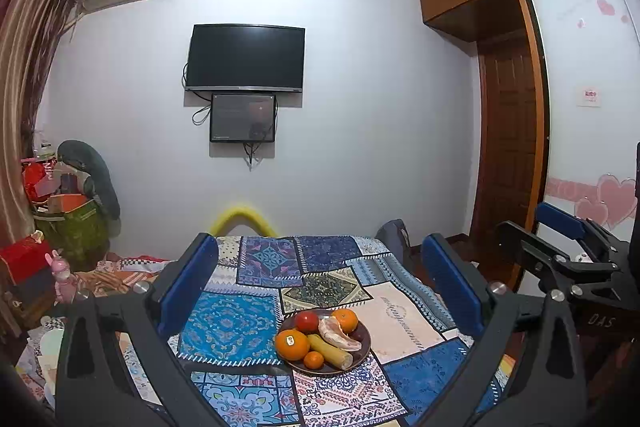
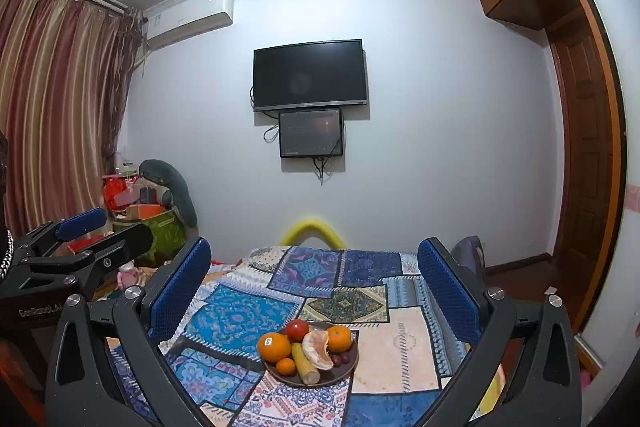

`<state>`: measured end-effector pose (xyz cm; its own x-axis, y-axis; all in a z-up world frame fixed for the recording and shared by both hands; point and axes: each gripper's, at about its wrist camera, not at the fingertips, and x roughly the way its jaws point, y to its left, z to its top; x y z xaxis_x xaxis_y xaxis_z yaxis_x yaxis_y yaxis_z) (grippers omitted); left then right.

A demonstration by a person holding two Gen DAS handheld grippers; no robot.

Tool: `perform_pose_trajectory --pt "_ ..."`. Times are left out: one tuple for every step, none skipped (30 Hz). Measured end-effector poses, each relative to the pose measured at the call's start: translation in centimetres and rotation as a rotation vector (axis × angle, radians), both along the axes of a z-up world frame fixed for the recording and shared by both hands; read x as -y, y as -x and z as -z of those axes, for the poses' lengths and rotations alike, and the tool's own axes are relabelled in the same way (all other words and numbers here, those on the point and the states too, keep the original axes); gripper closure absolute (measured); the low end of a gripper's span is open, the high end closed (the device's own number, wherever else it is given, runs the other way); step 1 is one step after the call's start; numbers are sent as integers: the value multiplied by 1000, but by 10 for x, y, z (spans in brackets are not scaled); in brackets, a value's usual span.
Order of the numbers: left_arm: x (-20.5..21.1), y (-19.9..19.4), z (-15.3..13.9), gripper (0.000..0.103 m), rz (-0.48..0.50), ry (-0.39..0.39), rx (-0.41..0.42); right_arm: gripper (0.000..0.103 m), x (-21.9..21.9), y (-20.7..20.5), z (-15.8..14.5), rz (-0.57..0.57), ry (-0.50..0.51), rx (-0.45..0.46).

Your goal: Organize fruits

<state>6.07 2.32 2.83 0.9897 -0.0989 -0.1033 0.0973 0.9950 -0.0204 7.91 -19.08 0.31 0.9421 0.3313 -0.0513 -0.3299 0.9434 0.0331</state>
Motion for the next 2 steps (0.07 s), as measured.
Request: perform_pose_trajectory --pt "1 0 0 0 1 0 -2 0 0 0 0 1 0 -1" --pt "1 -1 0 0 3 -1 -6 0 0 0 1 1 0 -3"
